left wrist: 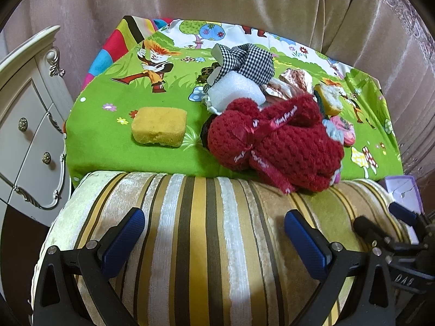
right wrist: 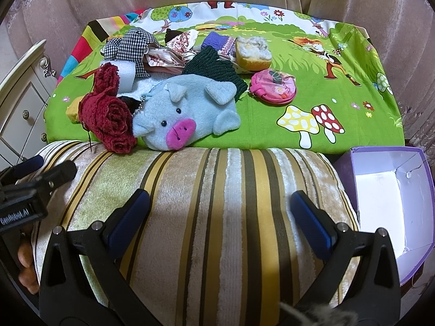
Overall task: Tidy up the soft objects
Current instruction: 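Grasp the light-blue plush pig with the right gripper while the left gripper grasps the white foam block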
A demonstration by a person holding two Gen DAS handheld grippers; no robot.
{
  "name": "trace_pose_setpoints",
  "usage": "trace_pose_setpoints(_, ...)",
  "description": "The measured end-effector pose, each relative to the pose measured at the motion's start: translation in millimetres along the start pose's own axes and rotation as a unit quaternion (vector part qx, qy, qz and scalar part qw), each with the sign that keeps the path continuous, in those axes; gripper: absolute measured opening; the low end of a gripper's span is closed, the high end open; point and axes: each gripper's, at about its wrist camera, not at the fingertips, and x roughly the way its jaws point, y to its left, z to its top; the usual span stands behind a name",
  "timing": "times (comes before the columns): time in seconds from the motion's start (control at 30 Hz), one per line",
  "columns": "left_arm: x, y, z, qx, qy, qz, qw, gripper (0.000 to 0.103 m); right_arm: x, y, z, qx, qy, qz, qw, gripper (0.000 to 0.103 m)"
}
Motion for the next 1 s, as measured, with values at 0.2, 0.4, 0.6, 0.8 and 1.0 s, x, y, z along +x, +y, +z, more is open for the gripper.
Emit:
trace_pose_setpoints(0.2,4.0,15.4,23.2,-0.092,0.007,-0.137,0.9862,0.103,3.1,2.4,2.3,-0.003,0.001,-0.005,1.0,0.103)
trace_pose_setpoints(0.4,33.1,18.9,42.1,-0.171,0.044,-0.212,0.9612,0.099,10.6,-0.8,8.2,0.001,0.013,0.004,1.0,0.103)
trace_pose_setpoints(0.6,51.6,14.4,53.6,-0.189,0.069,-0.227,0.9529,0.096,16.1,-3.6,13.5,0.003,0.026,0.011,1.0,0.103)
trace_pose_setpoints(0.8,68.4,10.3,58.7,-0.191,0.088,-0.235,0.9491,0.075,23.4,-11.2,26.1,0.015,0.043,0.033,0.998,0.103)
trace_pose_setpoints(1.0,74.9,10.6,57.7,-0.192,0.085,-0.254,0.9443,0.063,30.1,-41.6,46.5,0.116,0.04,0.112,0.986,0.103)
